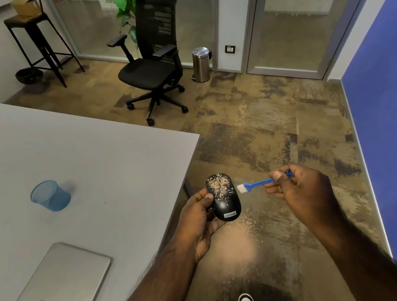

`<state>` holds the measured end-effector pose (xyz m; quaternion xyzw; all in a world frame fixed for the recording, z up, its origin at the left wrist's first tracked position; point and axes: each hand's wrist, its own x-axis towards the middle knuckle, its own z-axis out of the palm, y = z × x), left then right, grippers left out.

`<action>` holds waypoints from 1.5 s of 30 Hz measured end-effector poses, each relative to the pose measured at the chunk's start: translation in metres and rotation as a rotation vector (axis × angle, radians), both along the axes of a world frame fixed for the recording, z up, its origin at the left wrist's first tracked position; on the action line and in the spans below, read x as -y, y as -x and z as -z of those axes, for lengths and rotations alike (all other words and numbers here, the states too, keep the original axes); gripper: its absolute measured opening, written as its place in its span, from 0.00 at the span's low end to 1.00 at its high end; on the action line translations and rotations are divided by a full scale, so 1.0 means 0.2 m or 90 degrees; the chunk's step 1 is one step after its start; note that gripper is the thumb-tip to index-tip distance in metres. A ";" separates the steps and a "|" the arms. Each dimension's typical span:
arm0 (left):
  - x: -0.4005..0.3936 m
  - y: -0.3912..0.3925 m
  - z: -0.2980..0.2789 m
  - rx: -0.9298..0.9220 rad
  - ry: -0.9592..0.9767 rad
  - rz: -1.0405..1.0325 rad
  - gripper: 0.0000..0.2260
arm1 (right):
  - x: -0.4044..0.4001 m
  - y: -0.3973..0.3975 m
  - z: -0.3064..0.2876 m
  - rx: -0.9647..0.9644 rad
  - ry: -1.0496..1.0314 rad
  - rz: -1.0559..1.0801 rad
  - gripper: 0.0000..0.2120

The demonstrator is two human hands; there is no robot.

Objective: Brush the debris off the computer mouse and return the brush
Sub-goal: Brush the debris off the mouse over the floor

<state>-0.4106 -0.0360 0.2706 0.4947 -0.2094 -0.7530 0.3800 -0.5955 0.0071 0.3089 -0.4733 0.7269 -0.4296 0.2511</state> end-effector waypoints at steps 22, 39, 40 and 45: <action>0.00 0.02 0.02 -0.002 0.026 0.034 0.13 | 0.09 0.02 -0.02 -0.038 -0.035 0.002 0.06; -0.01 0.02 0.05 0.000 0.034 0.052 0.12 | 0.12 0.02 -0.04 -0.029 -0.036 -0.001 0.08; -0.01 0.02 0.06 0.000 0.035 0.058 0.12 | 0.12 0.02 -0.04 -0.047 -0.043 0.003 0.07; -0.02 0.03 0.08 0.009 0.020 0.066 0.13 | 0.15 0.05 -0.06 -0.049 -0.039 0.016 0.07</action>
